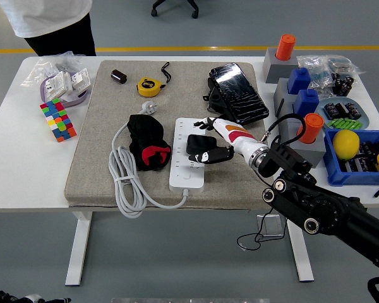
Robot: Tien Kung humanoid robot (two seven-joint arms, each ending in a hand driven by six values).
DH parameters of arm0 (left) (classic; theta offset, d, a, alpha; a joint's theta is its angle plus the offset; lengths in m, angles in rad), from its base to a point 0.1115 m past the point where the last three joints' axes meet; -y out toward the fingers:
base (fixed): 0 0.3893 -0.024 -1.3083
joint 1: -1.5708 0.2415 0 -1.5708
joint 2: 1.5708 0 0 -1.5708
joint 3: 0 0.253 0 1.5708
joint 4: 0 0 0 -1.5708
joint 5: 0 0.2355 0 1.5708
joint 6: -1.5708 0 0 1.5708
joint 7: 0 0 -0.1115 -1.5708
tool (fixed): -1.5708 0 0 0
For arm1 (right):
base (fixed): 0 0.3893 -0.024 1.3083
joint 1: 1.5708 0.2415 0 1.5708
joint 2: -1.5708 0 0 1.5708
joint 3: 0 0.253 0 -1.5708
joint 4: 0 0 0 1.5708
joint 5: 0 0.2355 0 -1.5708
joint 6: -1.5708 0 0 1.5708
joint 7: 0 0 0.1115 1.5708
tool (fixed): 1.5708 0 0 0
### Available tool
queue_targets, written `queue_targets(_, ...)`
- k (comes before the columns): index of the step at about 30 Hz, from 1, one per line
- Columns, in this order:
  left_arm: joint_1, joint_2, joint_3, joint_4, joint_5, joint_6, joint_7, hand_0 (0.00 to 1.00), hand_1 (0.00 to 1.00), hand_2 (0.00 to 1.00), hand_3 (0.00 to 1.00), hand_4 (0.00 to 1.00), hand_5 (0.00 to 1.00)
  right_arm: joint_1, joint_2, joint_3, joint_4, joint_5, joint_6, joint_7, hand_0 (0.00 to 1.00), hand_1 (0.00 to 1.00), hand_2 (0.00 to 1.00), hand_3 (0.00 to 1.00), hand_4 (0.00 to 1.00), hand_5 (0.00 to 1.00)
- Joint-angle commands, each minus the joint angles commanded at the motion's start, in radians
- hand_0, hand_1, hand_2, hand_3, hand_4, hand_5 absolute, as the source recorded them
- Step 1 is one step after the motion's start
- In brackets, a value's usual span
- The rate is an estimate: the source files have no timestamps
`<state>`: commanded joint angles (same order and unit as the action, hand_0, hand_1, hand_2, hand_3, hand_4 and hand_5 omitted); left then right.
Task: Pull the plug out and thorw away
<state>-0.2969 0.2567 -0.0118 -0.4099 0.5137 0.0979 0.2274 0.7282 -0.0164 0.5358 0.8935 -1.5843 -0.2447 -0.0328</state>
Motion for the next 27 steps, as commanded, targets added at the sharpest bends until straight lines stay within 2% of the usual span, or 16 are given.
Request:
queue_targets(1,0.000,0.000,0.000,0.000,0.001,0.000,0.000,0.531,0.666,0.691,0.669,0.837,0.704,0.003,0.005,-0.006,-0.004,0.003,-0.003,0.002,0.702,0.737,0.745,0.790,0.998,0.415)
queue_targets(4,-0.002,0.000,-0.002,-0.001,0.002,-0.001,0.002,0.531,0.666,0.691,0.669,0.837,0.704,0.016,0.016,-0.023,-0.023,0.010,-0.014,0.012,0.702,0.737,0.745,0.790,0.998,0.415)
queue_targets(12,-0.003,0.002,-0.008,-0.001,0.009,-0.003,0.006,0.531,0.666,0.691,0.670,0.837,0.707,0.041,0.016,-0.027,-0.059,0.012,-0.038,0.027,0.683,0.715,0.728,0.771,0.998,0.409)
queue_targets(13,-0.003,0.002,-0.009,-0.001,0.010,-0.002,0.006,0.531,0.665,0.691,0.670,0.836,0.707,0.042,0.016,-0.026,-0.061,0.010,-0.040,0.028,0.642,0.689,0.700,0.746,0.998,0.387)
queue_targets(18,-0.004,0.003,-0.010,-0.002,0.012,-0.002,0.007,0.531,0.665,0.691,0.670,0.836,0.707,0.044,0.016,-0.028,-0.080,0.022,-0.031,0.028,0.642,0.689,0.700,0.746,0.998,0.387)
queue_targets(19,-0.004,0.003,-0.010,-0.002,0.013,-0.002,0.006,0.530,0.665,0.691,0.669,0.835,0.708,0.044,0.016,-0.028,-0.082,0.024,-0.032,0.030,0.627,0.677,0.690,0.701,0.998,0.353)
queue_targets(24,-0.005,0.003,-0.013,-0.003,0.022,-0.004,0.009,0.530,0.665,0.691,0.669,0.835,0.708,0.047,0.016,-0.040,-0.090,0.025,-0.040,0.038,0.627,0.677,0.690,0.701,0.998,0.353)
queue_targets(25,-0.006,0.003,-0.013,-0.003,0.022,-0.004,0.009,0.530,0.666,0.691,0.670,0.834,0.708,0.048,0.016,-0.041,-0.093,0.024,-0.041,0.038,0.623,0.657,0.665,0.641,0.998,0.298)
queue_targets(27,-0.008,0.003,-0.014,-0.004,0.025,-0.006,0.010,0.530,0.666,0.691,0.670,0.834,0.708,0.051,0.016,-0.047,-0.102,0.026,-0.045,0.041,0.623,0.657,0.665,0.641,0.998,0.298)
